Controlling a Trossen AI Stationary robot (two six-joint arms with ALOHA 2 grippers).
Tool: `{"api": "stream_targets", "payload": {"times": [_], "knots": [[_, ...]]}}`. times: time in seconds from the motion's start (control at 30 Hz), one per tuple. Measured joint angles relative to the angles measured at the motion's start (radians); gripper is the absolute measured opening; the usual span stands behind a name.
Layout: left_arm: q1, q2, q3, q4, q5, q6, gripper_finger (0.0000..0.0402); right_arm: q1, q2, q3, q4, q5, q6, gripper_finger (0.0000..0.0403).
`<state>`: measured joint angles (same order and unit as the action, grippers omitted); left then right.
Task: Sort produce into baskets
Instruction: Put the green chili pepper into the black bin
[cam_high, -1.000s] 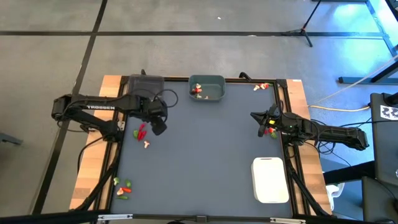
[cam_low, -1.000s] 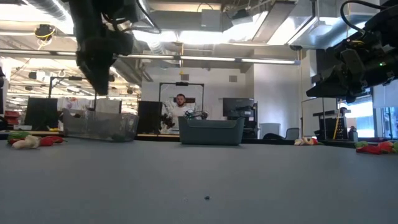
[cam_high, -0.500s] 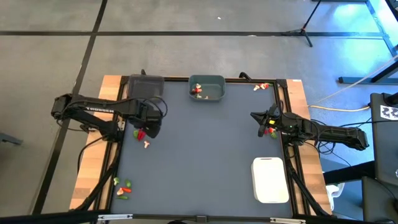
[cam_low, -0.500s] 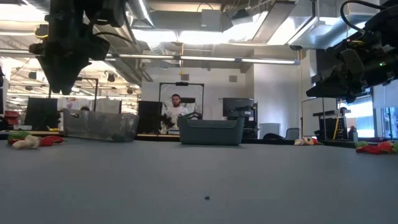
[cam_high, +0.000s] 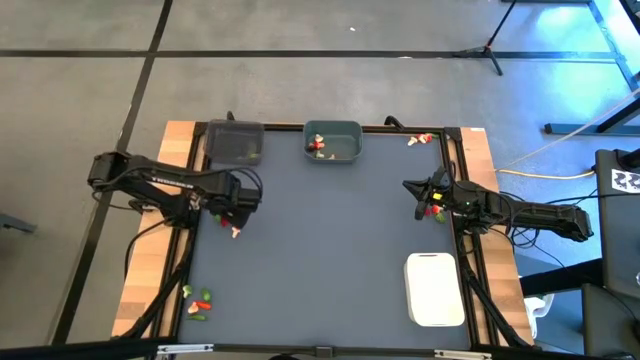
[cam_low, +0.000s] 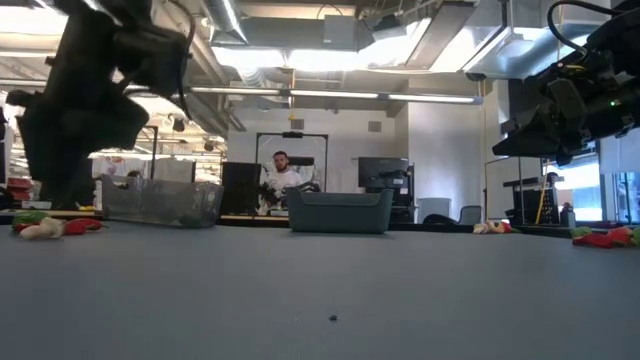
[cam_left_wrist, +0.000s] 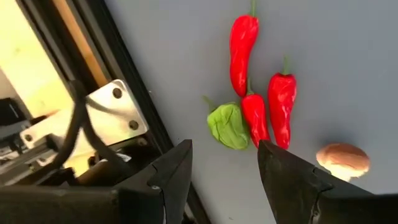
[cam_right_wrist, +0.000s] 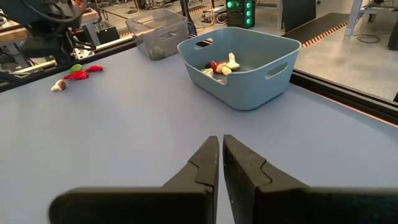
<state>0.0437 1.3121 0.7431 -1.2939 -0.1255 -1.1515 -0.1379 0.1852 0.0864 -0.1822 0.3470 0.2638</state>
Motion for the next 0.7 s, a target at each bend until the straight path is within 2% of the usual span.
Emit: {"api": "stream_targets", "payload": {"times": [0.13,0.4,0.7], "knots": [[0.000,0.000,-0.044,0.059,0.012,-0.001,0.0177,0.000,0.000,0.000,0.000,0.000,0.000,0.0026],[0.006,0.029,-0.042,0.079,0.020,0.011,0.0170,0.000,0.000,0.000,0.000,0.000,0.000,0.0026],[0.022,0.178,-0.044,0.076,0.022,0.017,0.0140,0.000,0.000,0.000,0.000,0.000,0.000,0.0026]]}}
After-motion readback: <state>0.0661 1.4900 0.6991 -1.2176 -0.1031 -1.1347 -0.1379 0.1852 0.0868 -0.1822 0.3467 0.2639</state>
